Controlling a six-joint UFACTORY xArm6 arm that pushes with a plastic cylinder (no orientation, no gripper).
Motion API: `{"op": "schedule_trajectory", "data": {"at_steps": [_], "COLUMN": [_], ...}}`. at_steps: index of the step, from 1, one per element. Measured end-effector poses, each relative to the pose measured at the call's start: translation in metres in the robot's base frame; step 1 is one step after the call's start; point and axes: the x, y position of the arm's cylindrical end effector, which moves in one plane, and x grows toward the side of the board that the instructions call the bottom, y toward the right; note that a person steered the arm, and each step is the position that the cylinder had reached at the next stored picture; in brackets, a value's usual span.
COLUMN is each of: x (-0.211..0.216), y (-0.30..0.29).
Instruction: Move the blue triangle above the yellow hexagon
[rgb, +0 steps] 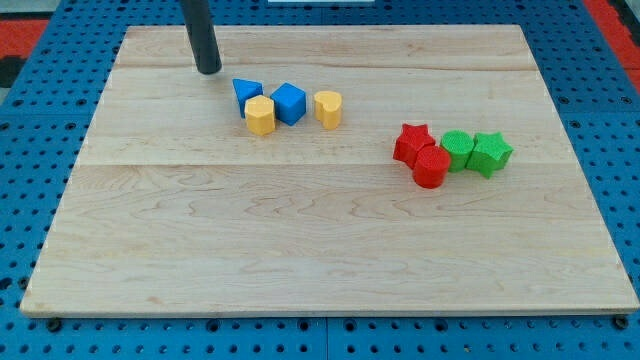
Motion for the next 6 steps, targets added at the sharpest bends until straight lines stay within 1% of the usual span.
{"op": "schedule_trajectory", "data": {"at_steps": [1,2,3,4,5,6], "x": [0.005,0.006,0.008,0.042,0.050,0.050], "y": [0.043,0.050,-0.001,-0.001,0.022,0.018]}}
